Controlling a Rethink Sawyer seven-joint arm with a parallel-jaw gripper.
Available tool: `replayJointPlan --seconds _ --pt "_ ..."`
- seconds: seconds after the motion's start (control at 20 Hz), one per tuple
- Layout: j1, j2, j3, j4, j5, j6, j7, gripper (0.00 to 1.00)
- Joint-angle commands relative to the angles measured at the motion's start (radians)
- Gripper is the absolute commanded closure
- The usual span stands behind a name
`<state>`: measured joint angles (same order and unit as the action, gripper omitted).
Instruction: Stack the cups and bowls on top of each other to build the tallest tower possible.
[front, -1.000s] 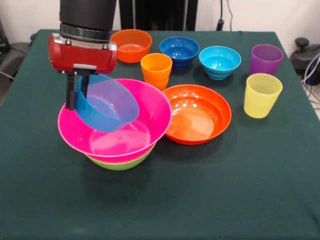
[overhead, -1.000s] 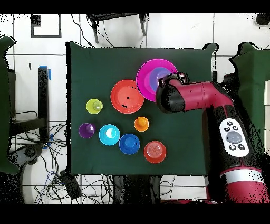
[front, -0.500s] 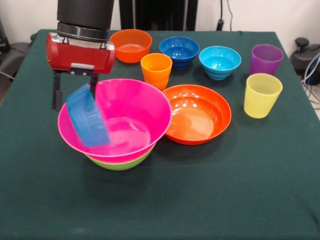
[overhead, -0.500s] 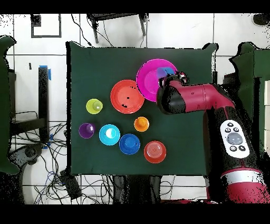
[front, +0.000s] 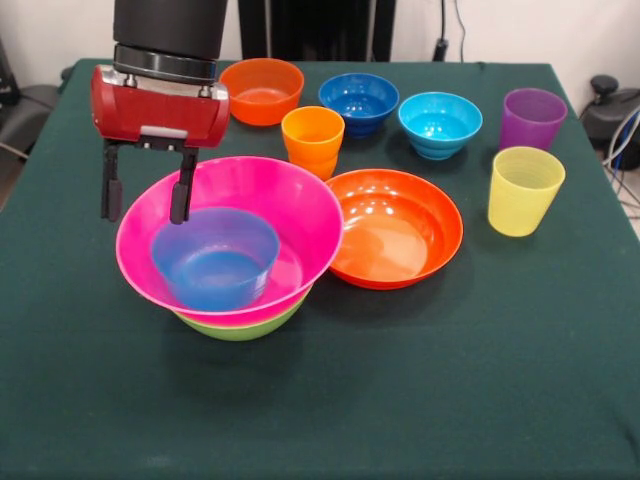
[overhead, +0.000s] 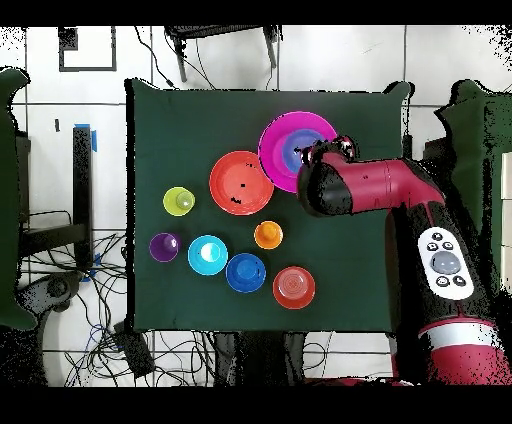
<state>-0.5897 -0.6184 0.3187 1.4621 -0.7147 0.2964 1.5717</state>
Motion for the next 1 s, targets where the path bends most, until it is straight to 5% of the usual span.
replayJointPlan --seconds 0.05,0.7,1.0 --pt "0.046 0.029 -0.015 0.032 0.006 0.034 0.078 0.00" --pt "0.033 0.000 0.004 0.085 0.019 0.026 0.073 0.00" --pt "0.071 -0.061 -0.009 0.187 0.074 0.052 0.132 0.00"
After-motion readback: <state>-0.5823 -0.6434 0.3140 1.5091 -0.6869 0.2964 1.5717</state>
